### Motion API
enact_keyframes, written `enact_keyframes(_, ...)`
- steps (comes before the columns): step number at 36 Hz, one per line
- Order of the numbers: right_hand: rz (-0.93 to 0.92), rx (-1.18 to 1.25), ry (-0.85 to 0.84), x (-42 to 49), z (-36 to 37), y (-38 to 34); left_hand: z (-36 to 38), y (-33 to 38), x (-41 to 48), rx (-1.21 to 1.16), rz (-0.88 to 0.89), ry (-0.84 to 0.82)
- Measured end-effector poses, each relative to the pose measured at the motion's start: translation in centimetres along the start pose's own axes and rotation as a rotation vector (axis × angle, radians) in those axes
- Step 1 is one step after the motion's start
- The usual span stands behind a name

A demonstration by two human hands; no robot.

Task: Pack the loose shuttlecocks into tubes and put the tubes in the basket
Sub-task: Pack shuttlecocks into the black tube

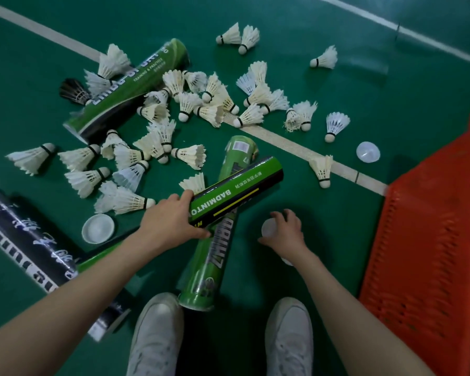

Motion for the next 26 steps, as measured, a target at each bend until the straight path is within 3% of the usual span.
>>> enact_keyframes(6,-0.008,0.220,0.149,0.6,-2.2,0.5,0.4,1.9,0.7,0.014,0.029,-0.015)
enact_keyframes(12,0.101,0.424,0.516,3.1,-11.6,2.8,-0.2,5.0,3.2,0.060,0.064,-0.041)
enact_keyframes(17,0.326,0.488,0.464,7.5,-16.6,6.1,-0.8,7.1,5.4,0.074,0.074,-0.031)
enact_keyframes(26,0.336,0.123,0.405,11.6,-20.0,9.4,-1.5,10.5,9.9,0.064,0.114,-0.039)
Point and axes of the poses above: each hand's wrist, its own x-axis towards the middle knuckle, its own z-axis out of the palm, y = z × x, the point moved 9 cm from there along x, towards the middle knuckle, and after that the axes turned 2 degrees about z, right-handed, at the moved point
